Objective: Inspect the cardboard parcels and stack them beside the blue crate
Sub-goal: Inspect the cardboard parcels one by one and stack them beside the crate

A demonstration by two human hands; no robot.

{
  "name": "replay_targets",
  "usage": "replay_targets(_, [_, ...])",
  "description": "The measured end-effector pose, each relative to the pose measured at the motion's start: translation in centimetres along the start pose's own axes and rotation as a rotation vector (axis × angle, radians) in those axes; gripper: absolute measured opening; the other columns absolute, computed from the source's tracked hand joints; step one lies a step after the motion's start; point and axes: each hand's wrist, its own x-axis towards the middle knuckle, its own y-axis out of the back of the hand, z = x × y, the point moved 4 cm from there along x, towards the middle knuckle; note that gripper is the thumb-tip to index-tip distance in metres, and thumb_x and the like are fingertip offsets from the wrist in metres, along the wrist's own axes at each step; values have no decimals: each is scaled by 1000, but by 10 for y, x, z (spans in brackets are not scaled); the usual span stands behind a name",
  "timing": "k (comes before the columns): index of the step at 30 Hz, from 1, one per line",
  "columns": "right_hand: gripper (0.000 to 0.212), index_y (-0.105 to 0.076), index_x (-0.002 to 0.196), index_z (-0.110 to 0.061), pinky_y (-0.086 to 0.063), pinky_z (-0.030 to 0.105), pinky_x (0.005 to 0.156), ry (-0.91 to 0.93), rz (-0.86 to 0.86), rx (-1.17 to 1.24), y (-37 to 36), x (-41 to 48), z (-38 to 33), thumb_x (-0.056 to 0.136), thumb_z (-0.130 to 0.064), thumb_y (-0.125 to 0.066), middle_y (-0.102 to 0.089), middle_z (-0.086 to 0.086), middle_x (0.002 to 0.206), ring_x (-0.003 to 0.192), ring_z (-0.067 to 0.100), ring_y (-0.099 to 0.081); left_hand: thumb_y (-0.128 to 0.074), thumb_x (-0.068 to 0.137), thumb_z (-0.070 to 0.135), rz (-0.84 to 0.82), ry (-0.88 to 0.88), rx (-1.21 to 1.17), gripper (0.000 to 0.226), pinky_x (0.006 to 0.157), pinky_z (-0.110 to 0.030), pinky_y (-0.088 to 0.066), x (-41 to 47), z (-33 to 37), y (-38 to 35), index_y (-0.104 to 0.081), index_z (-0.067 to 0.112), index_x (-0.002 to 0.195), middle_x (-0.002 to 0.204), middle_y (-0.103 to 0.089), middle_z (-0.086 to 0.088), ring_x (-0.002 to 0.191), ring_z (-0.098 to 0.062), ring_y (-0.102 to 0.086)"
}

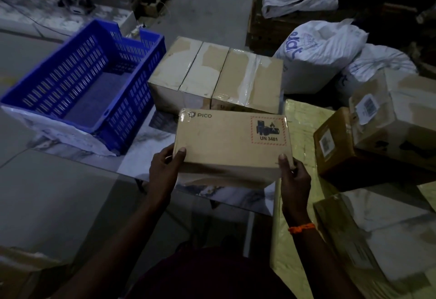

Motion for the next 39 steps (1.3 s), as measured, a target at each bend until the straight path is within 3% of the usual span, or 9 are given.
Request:
replay_targets(3, [56,-53,143,-14,-56,29,89,169,-22,-168,-3,1,-12,96,-40,-69,-62,10,138,125,23,-61,-66,95,45,68,-103,165,63,93,-27,-46,2,4,3,-47,16,148,145,-52,-7,127,-15,-52])
replay_targets(5, [68,-36,156,-16,-50,47,108,402,-94,-325,-17,1,-25,99,-43,-62,-43,10,158,144,25,-44,-61,99,40,88,-398,434,61,100,-30,-39,1,26,-7,-43,12,150,151,-45,-9,133,-14,-43])
replay_targets(7, [70,-36,157,-13,-31,59,120,610,-207,-613,-41,1,-36,101,-53,-45,-36,11,164,152,27,-31,-49,100,44,-54,-657,743,60,111,-41,-37,4,43,-31,-43,13,151,157,-40,-11,143,-23,-36])
replay_targets(9, [80,-36,158,-8,-15,58,124,666,-284,-877,-62,2,-46,99,-62,-27,-32,13,166,155,28,-26,-32,100,53,-224,-688,995,67,120,-53,-27,13,46,-57,-40,14,153,163,-32,-11,152,-31,-24])
replay_targets(12, [89,-24,162,-9,-9,52,125,639,-362,-969,-80,6,-55,96,-67,-10,-19,11,171,158,26,-16,-17,98,57,-278,-636,1163,74,121,-56,-17,25,48,-77,-34,16,157,166,-27,-11,153,-32,-22])
replay_targets(22, [82,-19,164,-13,-6,46,126,621,-436,-985,-78,9,-54,99,-63,-12,-13,8,172,159,22,-9,-14,99,54,-309,-627,1190,72,122,-55,-14,24,46,-78,-32,17,158,167,-24,-10,154,-32,-22])
replay_targets(25, [72,-30,160,-10,-18,49,124,692,-534,-967,-66,3,-59,103,-54,-31,-27,12,168,156,26,-23,-16,98,54,-330,-659,1180,73,122,-57,-15,10,51,-70,-38,15,155,165,-29,-11,153,-30,-25])
replay_targets(28, [65,-46,152,-7,-32,52,120,766,-557,-907,-49,-8,-55,103,-49,-38,-44,13,159,148,29,-39,-27,99,51,-324,-727,1145,66,119,-59,-28,-8,44,-58,-46,14,151,161,-38,-13,149,-32,-34])
replay_targets(39, [66,-52,149,-11,-32,52,118,808,-464,-956,-45,-24,-37,103,-53,-31,-48,9,157,147,27,-42,-29,100,57,-342,-720,1133,68,120,-54,-25,-14,29,-51,-41,17,154,163,-33,-10,151,-30,-30])
